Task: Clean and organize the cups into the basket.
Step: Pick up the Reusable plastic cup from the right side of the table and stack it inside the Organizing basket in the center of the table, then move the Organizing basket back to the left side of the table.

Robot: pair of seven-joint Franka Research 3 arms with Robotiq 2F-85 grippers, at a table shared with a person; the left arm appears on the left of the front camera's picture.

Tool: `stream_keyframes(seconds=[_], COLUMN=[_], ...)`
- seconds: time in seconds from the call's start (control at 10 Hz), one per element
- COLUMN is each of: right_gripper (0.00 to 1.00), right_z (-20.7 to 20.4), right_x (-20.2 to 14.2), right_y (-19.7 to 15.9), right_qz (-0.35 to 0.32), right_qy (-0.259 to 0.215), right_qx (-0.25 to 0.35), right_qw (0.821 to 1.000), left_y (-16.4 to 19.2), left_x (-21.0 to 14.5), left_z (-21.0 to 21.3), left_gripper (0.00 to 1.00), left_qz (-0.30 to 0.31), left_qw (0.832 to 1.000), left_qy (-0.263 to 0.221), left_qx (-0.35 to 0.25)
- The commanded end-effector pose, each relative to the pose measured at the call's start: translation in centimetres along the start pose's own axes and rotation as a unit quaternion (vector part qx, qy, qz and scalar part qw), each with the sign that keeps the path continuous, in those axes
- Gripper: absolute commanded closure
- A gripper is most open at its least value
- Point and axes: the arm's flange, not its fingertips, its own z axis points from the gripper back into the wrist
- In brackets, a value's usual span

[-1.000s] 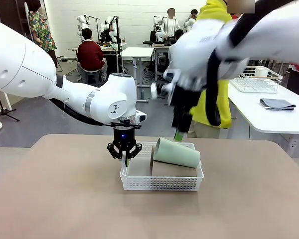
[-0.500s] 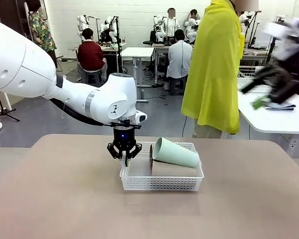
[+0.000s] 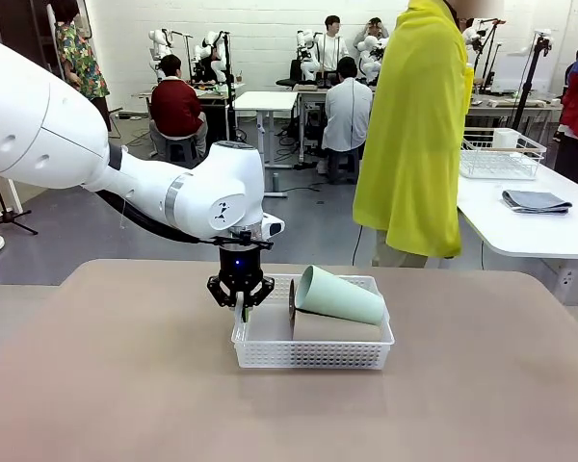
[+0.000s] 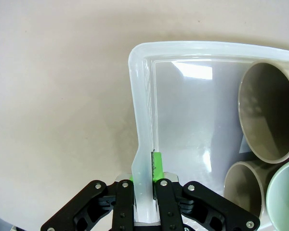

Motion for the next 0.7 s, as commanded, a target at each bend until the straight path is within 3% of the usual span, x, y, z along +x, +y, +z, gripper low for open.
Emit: stream_keyframes(seconds=[0.0, 0.1, 0.6], right_gripper=[0.00, 0.00, 0.00], right_z=[-0.7, 0.0, 0.0], right_x=[-2.3, 0.0, 0.0], right_y=[-2.4, 0.0, 0.0], right_qz=[0.007, 0.000, 0.000], right_qy=[-0.027, 0.000, 0.000], right_qx=[0.008, 0.000, 0.000], right_qw=[1.000, 1.000, 1.000], left_y=[0.0, 0.0, 0.0], left_x=[-0.2, -0.2, -0.2], left_z=[-0.1, -0.1, -0.1], left_gripper=[1.00, 1.00, 1.00], left_qz=[-0.002, -0.002, -0.002], left_qw=[1.000, 1.000, 1.000], left_qy=[0.001, 0.001, 0.001], left_qx=[0.003, 0.003, 0.003])
